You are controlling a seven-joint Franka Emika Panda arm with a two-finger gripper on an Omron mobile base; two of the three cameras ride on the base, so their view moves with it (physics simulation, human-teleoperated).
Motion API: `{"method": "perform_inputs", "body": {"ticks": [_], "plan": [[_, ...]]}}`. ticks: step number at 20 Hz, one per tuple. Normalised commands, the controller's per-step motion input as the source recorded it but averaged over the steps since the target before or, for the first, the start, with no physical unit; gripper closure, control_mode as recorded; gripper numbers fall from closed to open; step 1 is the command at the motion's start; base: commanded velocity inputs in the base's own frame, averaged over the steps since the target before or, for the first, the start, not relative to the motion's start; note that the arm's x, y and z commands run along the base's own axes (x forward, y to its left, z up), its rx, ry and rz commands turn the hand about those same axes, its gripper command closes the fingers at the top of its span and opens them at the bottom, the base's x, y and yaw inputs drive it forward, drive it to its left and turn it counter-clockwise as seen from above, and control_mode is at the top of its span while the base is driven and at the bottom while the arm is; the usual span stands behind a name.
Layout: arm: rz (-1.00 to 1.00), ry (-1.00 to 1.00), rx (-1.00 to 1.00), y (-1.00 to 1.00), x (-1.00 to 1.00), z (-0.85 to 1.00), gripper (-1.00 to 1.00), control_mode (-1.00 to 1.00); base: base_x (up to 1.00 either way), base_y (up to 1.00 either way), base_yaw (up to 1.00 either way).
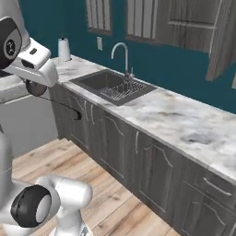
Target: Open the cabinet and move the ladle to the pot. Then close the cabinet.
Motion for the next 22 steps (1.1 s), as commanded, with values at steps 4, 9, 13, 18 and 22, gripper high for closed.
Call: {"method": "perform_inputs", "body": {"ticks": [4,9,13,18,22], "plan": [[0.00,0.00,0.00,0.00,0.00,0.00,1.00,1.00,0.07,0.17,0.83],[0.00,0.00,0.00,0.00,0.00,0.00,1.00,1.00,0.13,0.20,0.77],[0.00,0.00,0.00,0.00,0.00,0.00,1.00,1.00,0.11,0.22,0.76],[0.00,0.00,0.00,0.00,0.00,0.00,1.00,1.00,0.07,0.21,0.75],[0.00,0.00,0.00,0.00,0.00,0.00,1.00,1.00,0.06,0.21,0.74]]}}
